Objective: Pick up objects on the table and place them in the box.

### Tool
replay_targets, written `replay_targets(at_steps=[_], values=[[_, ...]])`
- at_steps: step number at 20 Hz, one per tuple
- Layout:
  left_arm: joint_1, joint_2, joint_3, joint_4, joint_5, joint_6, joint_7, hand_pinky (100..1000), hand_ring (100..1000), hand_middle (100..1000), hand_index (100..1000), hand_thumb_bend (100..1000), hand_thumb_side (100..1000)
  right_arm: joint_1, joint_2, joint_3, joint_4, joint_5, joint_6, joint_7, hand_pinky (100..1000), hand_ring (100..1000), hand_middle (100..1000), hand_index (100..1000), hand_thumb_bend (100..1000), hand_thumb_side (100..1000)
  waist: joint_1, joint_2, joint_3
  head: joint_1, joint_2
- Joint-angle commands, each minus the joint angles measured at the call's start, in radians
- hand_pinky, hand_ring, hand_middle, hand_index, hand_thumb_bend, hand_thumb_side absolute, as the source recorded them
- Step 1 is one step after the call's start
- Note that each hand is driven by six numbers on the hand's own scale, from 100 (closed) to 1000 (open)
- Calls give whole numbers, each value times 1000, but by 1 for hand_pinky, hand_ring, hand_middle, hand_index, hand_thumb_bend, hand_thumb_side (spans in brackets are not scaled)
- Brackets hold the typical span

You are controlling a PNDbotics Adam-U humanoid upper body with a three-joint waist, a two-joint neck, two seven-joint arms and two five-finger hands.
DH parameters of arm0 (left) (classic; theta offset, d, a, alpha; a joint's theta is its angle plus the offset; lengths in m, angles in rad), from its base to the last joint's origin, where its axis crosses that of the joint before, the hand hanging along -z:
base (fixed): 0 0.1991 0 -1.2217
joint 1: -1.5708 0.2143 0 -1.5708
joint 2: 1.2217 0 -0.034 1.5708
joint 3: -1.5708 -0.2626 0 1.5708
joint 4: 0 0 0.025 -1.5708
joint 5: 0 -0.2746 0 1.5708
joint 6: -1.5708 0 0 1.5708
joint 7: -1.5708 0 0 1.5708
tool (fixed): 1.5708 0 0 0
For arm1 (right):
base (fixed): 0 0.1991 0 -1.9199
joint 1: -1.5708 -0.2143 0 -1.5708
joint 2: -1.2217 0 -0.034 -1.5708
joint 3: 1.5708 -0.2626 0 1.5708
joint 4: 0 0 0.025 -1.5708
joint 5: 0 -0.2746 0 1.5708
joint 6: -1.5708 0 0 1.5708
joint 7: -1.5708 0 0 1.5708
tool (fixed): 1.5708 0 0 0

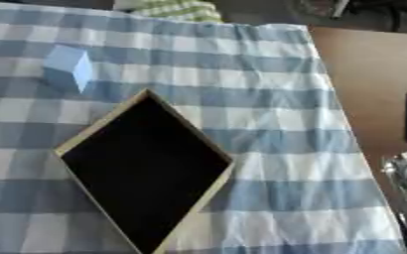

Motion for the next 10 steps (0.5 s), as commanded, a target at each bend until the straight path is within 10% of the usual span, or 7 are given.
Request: replay_targets(at_steps=[1, 10], values=[[-53, 126, -20, -14, 24, 45, -59, 661, 720, 767, 788, 515, 667, -4, -35, -7, -15, 5, 2, 2, 770, 820, 732, 869, 100, 854, 8, -21, -4, -3, 11], [-240, 320, -111, -2, 54, 207, -311, 681, 730, 772, 802, 513, 681, -2, -45, 3, -15, -2, 2, 13, 770, 820, 732, 869, 100, 857, 11, -24, -19, -1, 12]])
